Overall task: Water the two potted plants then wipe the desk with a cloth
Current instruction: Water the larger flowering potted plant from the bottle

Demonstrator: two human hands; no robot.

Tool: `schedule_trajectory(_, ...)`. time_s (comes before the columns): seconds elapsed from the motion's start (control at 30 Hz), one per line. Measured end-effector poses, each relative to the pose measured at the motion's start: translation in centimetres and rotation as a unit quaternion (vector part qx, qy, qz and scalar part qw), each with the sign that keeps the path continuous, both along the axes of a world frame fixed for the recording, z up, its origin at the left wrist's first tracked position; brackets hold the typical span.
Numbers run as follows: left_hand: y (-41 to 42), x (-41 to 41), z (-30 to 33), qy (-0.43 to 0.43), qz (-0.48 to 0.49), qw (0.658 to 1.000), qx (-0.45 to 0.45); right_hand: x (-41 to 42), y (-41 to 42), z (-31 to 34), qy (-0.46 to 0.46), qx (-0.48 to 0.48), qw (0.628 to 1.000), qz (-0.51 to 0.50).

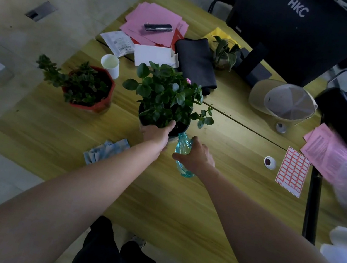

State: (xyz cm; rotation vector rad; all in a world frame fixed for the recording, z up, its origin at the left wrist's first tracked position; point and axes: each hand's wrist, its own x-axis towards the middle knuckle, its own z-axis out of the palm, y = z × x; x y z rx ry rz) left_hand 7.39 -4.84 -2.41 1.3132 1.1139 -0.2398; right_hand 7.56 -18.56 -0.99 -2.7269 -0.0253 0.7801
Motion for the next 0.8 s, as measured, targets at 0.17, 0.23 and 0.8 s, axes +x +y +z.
schedule_trajectory(0.17,0.1,-0.1,-0.1,-0.017,0.003,1.0,-0.006,0.3,0.0,0.3,0.009,-0.017,1.0,0.007)
schedule_trajectory(0.23,0.2,-0.1,-0.2,-0.014,0.0,1.0,-0.009,0.4,0.1,0.4,0.011,-0.023,1.0,0.012)
schedule_trajectory(0.8,0.3,0.2,-0.3,-0.008,0.003,1.0,-0.012,1.2,0.4,1.4,0.026,-0.051,0.998,0.03)
